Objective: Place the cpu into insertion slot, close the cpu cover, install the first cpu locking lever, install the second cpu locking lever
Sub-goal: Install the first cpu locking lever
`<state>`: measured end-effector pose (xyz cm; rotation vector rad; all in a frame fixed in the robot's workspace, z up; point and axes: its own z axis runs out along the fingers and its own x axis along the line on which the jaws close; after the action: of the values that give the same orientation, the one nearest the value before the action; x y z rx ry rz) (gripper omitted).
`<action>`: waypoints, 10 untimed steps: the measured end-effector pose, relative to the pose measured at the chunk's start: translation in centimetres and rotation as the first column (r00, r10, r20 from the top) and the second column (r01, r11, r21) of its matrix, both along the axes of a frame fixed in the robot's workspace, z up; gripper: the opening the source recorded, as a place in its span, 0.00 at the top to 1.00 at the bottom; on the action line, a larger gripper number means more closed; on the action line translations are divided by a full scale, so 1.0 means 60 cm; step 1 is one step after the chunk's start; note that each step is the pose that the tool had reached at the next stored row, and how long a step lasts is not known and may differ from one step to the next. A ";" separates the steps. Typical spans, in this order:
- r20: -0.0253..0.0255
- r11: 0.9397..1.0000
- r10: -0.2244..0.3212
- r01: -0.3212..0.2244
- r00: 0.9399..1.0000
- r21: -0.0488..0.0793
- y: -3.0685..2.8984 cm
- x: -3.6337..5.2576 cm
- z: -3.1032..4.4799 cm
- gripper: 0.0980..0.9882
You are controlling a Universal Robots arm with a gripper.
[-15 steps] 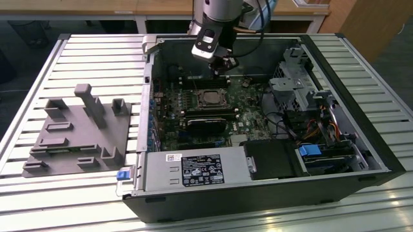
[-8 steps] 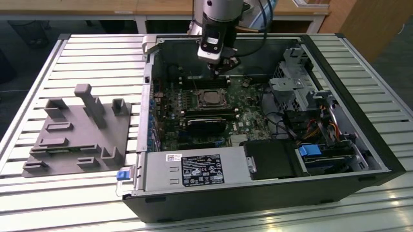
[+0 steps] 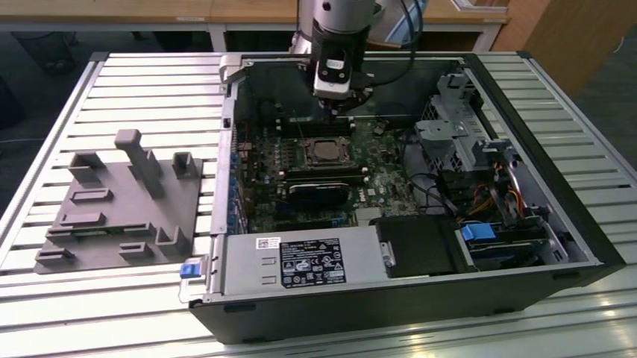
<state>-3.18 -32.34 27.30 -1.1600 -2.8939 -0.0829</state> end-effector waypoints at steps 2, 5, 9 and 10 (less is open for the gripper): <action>0.000 1.000 0.022 -0.022 1.000 0.000 0.0000 0.000 0.000 0.99; 0.000 0.998 0.057 -0.057 0.998 0.000 0.0000 0.000 0.000 0.99; 0.000 0.996 0.087 -0.087 0.996 0.000 0.0000 -0.001 0.000 0.99; 0.000 0.996 0.094 -0.094 0.996 0.000 0.0000 -0.001 0.000 0.99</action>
<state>-3.23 -32.34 27.29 -1.0211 -2.9433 -0.0813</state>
